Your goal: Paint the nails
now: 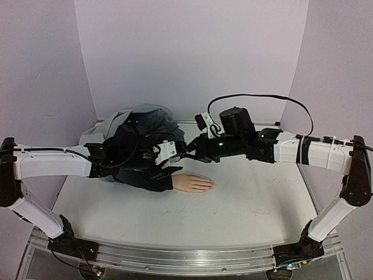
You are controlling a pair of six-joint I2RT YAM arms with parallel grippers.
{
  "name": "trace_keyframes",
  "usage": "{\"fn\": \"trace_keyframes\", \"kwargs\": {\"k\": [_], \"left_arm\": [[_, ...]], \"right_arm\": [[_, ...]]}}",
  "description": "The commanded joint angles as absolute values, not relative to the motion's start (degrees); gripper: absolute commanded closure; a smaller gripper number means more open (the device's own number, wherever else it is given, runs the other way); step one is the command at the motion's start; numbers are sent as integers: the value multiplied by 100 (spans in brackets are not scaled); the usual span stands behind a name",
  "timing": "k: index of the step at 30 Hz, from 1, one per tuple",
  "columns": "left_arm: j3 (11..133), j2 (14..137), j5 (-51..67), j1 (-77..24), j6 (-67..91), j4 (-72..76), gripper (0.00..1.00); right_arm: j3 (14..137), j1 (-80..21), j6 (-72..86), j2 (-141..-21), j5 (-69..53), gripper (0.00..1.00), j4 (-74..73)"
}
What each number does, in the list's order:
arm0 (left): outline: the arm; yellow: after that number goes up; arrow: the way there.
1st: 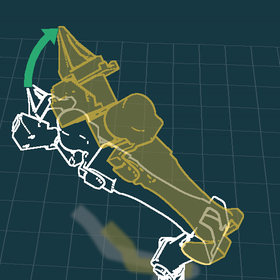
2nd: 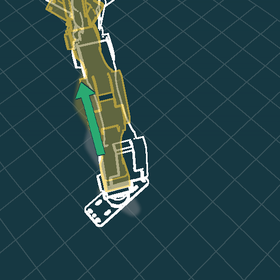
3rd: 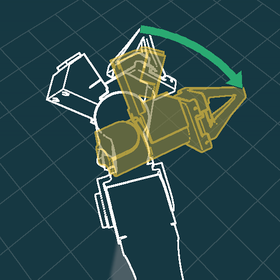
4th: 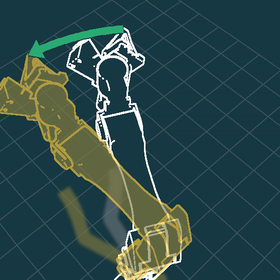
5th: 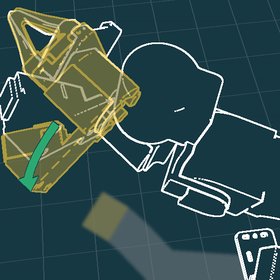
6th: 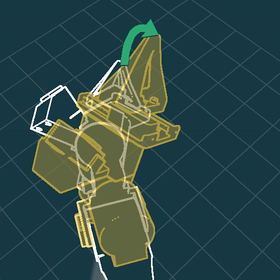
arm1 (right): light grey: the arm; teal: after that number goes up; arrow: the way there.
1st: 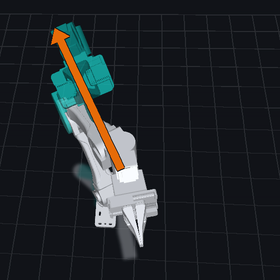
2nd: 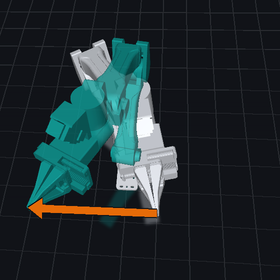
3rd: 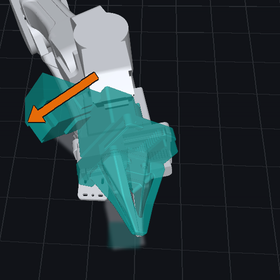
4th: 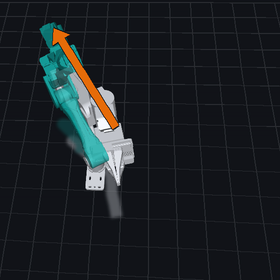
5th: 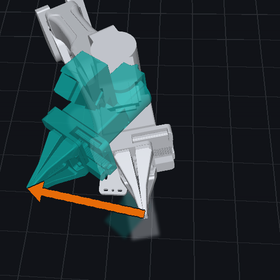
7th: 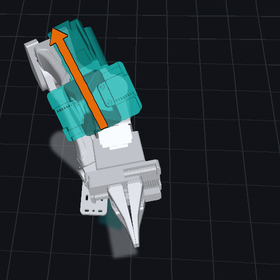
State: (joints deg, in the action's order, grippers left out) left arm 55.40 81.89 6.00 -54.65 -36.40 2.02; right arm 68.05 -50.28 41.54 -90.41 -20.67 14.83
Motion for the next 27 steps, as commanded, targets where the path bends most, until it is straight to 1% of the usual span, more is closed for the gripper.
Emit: {"fn": "trace_keyframes", "kwargs": {"k": [1,3,4,6,9,13,19,22,25,27], "left_arm": [[5495,8087,462,-5506,-3834,547,37],[5461,8099,392,-5506,-3937,546,38],[5450,8103,347,-5510,-3979,545,39],[5441,8112,290,-5511,-4026,552,45],[5457,8097,255,-5511,-4022,550,48],[5482,8077,293,-5511,-3984,547,55],[5471,7982,597,-5511,-3878,535,69],[5441,7910,887,-5511,-3759,491,79],[5443,7826,1338,-5511,-3628,353,85],[5490,7762,1816,-5511,-3502,158,93]], "right_arm": [[7128,-5072,4174,-9038,-2161,100,1767],[7128,-5071,4175,-9011,-2126,100,1759],[7128,-5071,4178,-9001,-2119,100,1758],[7132,-5071,4178,-9000,-2130,100,1758],[7120,-5071,4175,-9009,-2120,100,1754],[7093,-5079,4176,-9021,-2109,100,1750],[7091,-5080,4097,-9026,-2034,100,1723],[7133,-5080,3894,-9040,-2024,100,1661],[7199,-5080,3387,-9039,-2033,100,1552],[7240,-5080,2708,-9032,-2212,100,1469]]}}
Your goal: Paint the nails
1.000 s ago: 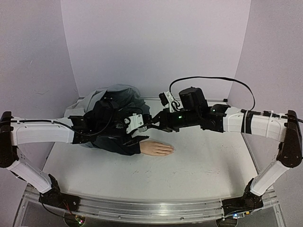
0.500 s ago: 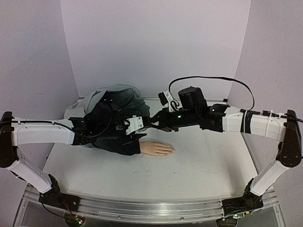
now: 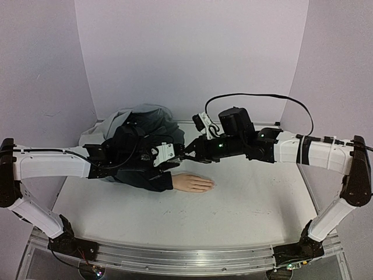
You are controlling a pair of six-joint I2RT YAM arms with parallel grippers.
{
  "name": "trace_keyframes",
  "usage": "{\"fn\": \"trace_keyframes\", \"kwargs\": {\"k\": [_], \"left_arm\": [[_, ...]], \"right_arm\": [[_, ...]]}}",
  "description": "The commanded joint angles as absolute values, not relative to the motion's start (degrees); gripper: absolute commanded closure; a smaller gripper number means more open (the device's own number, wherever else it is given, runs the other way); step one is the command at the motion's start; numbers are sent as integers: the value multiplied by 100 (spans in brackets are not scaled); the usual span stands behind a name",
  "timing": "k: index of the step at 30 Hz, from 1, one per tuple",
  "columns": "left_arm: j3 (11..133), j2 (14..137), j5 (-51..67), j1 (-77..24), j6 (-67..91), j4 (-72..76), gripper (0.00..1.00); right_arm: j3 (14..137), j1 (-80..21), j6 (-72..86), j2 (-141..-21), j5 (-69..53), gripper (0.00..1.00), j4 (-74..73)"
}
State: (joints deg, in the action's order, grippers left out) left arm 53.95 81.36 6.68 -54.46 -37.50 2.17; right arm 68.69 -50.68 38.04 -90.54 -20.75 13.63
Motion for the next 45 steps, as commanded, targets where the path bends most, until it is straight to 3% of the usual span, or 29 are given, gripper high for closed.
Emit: {"fn": "trace_keyframes", "kwargs": {"k": [1,5,8,13,14,17,20,24,25,35,40,45], "left_arm": [[5536,7739,2101,-5511,-3446,54,97],[5992,7810,4031,-5472,-3235,-979,100],[6661,8169,5005,-5448,-3067,-1933,100],[6698,7989,4615,-5405,-2831,-1853,100],[6589,7894,4331,-5405,-2742,-1654,100],[6320,7689,3233,-5413,-2581,-1126,100],[6247,7623,1704,-5414,-2503,-750,100],[6294,7658,-447,-5414,-2367,-485,100],[6312,7675,-804,-5414,-2308,-455,100],[6380,7825,-1936,-5438,-2350,-457,100],[6372,7857,-1935,-5449,-2351,-457,100],[6376,7920,-1890,-5467,-2349,-466,100]], "right_arm": [[7218,-5080,2214,-9011,-2445,100,1442],[6767,-5079,-26,-8652,-3981,100,1485],[6949,-5080,-584,-8727,-4008,100,1197],[6989,-5080,-419,-8596,-3441,100,1048],[6859,-5078,-230,-8463,-3123,96,1209],[6615,-5079,515,-8067,-2108,60,1618],[6212,-5075,1580,-7732,-1091,49,2189],[5304,-5080,3278,-7485,-561,3,3669],[5229,-5080,3597,-7522,-515,2,3906],[6296,-5139,5651,-8644,-79,3,4072],[6761,-5142,5790,-9145,-183,24,4194],[7321,-5280,5878,-9659,-380,36,4255]]}}
